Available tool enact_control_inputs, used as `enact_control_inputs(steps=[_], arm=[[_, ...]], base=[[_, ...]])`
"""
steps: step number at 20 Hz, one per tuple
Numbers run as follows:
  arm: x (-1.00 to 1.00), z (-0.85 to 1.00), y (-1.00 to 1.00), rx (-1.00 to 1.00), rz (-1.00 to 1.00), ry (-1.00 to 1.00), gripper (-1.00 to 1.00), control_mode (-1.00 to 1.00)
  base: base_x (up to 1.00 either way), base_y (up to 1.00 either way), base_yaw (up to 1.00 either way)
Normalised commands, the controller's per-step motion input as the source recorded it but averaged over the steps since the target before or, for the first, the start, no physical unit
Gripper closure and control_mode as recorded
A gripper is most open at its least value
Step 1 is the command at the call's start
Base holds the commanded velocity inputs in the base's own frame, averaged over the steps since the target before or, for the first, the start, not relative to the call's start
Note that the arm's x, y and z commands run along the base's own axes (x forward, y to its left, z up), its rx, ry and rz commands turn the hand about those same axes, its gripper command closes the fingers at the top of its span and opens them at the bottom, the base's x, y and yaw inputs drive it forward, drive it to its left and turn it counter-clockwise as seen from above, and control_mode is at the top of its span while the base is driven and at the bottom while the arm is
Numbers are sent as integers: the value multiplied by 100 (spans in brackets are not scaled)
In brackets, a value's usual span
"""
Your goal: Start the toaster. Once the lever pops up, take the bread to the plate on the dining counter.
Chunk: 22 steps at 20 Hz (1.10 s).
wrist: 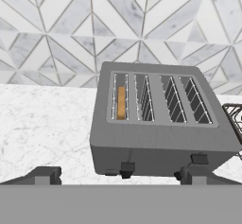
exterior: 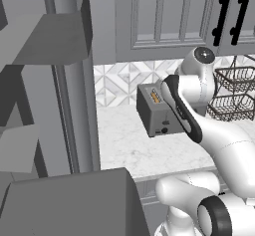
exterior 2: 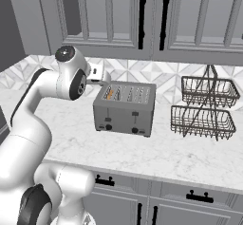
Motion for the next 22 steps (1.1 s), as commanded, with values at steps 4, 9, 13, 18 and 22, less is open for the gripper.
enact_control_inputs(steps=[4,9,13,18,22], arm=[[0,0,0,0,0,0,-100,-100],[0,0,0,0,0,0,-100,-100],[0,0,0,0,0,0,-100,-100],[0,0,0,0,0,0,-100,-100],[0,0,0,0,0,0,-100,-100]], base=[[0,0,0],[0,0,0],[0,0,0],[0,0,0],[0,0,0]])
